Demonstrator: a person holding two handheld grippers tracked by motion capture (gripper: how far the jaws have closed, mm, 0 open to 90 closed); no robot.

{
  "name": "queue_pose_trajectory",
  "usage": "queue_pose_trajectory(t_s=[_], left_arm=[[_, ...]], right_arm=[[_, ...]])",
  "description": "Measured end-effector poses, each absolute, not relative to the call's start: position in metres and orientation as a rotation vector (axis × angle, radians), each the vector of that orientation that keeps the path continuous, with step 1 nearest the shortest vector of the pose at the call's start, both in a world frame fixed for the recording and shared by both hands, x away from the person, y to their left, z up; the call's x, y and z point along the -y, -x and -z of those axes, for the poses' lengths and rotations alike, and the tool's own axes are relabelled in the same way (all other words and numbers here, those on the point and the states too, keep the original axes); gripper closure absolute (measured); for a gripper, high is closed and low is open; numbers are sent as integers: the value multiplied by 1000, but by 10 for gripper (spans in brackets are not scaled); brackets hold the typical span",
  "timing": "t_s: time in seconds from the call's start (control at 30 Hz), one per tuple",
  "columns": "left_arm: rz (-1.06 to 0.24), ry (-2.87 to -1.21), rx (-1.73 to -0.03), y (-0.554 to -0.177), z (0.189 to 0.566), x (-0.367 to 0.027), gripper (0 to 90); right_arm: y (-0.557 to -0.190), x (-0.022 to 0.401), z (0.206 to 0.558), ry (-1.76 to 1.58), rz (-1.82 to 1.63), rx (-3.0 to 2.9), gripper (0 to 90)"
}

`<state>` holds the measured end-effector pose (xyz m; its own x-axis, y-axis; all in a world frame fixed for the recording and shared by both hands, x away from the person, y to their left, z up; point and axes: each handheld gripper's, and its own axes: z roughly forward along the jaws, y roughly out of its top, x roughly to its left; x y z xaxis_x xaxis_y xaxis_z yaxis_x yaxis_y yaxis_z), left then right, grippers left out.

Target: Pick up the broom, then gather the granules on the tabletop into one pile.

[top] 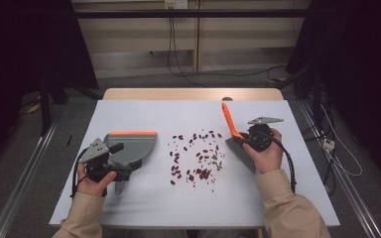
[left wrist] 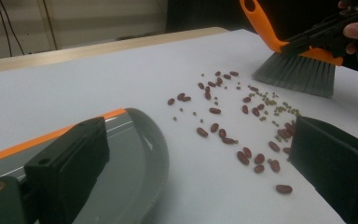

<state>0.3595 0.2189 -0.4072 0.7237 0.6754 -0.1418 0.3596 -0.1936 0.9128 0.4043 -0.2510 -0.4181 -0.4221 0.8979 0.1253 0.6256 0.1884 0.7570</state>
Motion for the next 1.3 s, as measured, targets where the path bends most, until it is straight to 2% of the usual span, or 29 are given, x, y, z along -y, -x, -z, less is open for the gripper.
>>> queue_pose_trajectory(t_s=[0.2, 0.47, 0.67, 0.77, 0.93, 1.17, 1.3], left_arm=[[-350, -1804, -819, -360, 409, -219, 47], [-357, -1810, -816, -358, 408, -219, 48], [-361, -1813, -815, -357, 408, -218, 48], [-360, -1812, -815, -357, 408, -217, 48], [-360, -1815, -817, -358, 408, -217, 48], [-359, -1816, -811, -358, 409, -218, 48], [-362, -1817, -809, -358, 410, -219, 48]], right_arm=[[-403, 248, 419, -1403, -1073, -2139, 685], [-396, 255, 420, -1422, -1116, -2156, 582], [-387, 256, 415, -1360, -1134, -2166, 539], [-386, 256, 417, -1399, -1106, -2170, 547], [-383, 257, 418, -1403, -1045, -2194, 641], [-380, 256, 420, -1393, -1018, -2165, 641], [-383, 254, 425, -1417, -1020, -2172, 689]])
